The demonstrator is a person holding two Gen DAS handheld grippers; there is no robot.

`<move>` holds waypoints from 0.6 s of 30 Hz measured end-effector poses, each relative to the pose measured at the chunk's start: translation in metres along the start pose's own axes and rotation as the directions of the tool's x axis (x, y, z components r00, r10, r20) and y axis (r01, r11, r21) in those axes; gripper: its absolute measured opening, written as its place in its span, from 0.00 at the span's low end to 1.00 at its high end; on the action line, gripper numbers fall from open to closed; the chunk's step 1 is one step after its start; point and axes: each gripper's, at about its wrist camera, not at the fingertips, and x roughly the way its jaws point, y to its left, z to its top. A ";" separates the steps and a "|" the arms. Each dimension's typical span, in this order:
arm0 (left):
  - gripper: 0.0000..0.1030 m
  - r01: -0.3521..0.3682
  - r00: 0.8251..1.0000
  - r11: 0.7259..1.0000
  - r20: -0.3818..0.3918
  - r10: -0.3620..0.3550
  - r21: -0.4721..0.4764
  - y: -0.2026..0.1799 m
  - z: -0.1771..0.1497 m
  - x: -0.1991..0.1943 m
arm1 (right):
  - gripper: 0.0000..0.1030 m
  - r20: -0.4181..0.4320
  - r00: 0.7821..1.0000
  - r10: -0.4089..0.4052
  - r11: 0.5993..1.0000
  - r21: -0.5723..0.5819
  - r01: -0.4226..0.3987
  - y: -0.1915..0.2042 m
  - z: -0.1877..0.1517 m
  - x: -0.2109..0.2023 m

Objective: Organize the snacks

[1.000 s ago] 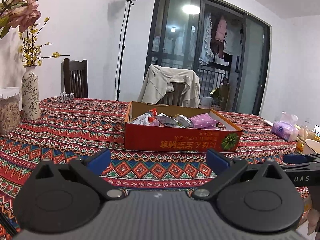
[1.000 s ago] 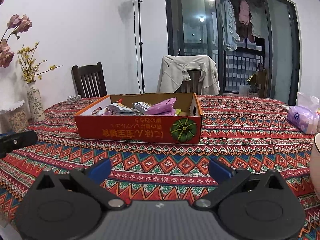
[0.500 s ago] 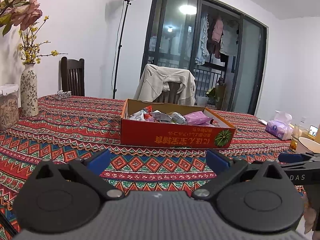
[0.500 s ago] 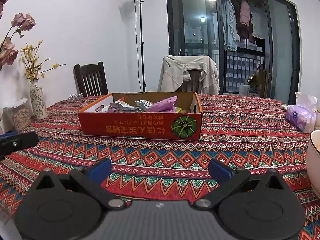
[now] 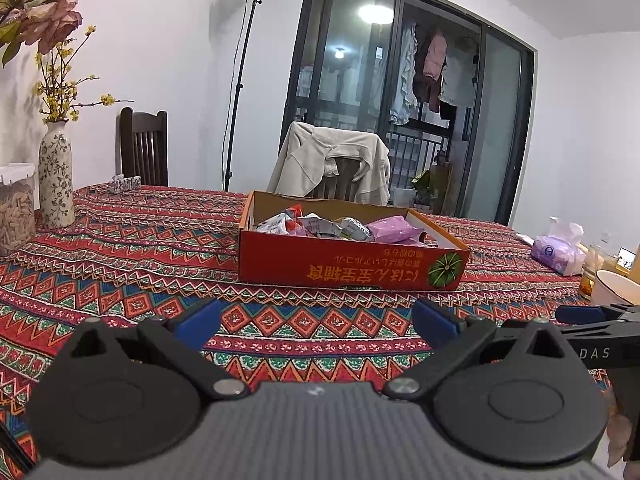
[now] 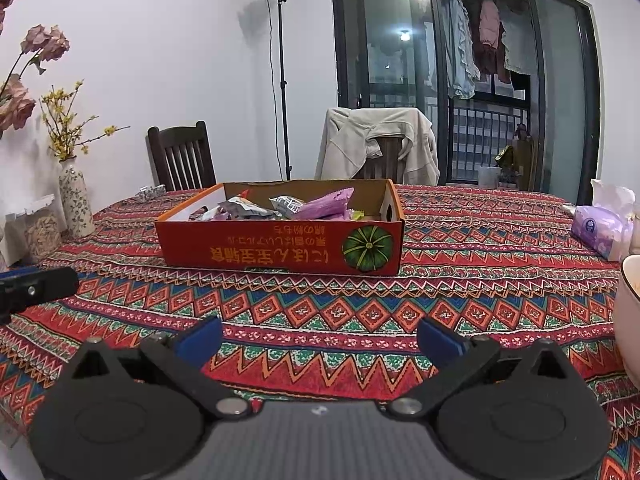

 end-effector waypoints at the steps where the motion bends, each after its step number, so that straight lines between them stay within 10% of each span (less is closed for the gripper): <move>1: 1.00 0.000 1.000 1.000 0.000 0.000 0.000 0.000 0.000 0.000 | 1.00 0.000 1.000 0.000 1.000 0.000 0.000 0.000 0.000 0.000; 18: 1.00 0.007 1.000 1.000 -0.006 -0.007 -0.003 0.002 0.000 0.001 | 1.00 0.000 1.000 0.000 1.000 -0.001 0.000 0.000 0.000 0.000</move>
